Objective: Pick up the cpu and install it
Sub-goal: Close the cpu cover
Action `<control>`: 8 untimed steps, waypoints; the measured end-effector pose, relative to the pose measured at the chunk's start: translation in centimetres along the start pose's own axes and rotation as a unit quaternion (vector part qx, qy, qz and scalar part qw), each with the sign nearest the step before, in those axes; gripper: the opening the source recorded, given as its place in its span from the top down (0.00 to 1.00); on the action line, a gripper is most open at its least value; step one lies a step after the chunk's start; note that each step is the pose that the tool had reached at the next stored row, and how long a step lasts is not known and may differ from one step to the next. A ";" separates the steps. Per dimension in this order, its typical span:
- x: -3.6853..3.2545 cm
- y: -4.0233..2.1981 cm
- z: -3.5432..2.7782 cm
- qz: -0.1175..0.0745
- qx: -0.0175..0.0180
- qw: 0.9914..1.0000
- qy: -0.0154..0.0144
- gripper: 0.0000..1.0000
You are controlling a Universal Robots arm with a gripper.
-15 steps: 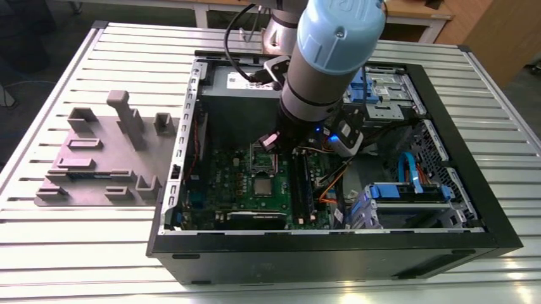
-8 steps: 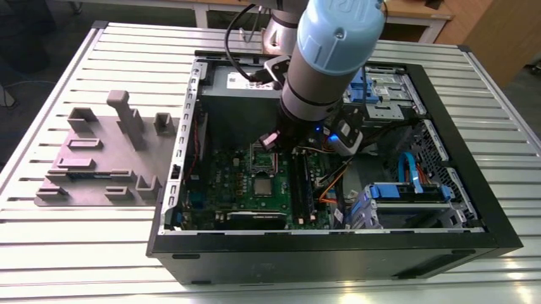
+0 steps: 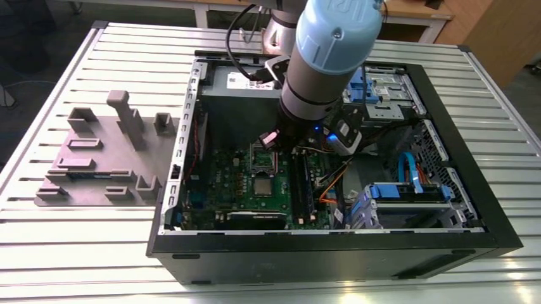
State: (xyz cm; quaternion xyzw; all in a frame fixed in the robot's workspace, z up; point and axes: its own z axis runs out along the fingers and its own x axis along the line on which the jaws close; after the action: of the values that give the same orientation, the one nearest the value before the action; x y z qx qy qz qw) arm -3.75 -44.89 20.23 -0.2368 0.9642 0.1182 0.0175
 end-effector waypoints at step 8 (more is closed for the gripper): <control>0.02 0.03 0.25 0.000 -0.001 1.000 -0.001 0.89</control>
State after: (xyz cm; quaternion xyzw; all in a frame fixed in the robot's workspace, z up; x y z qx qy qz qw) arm -3.79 -44.81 19.99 -0.2367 0.9640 0.1196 0.0178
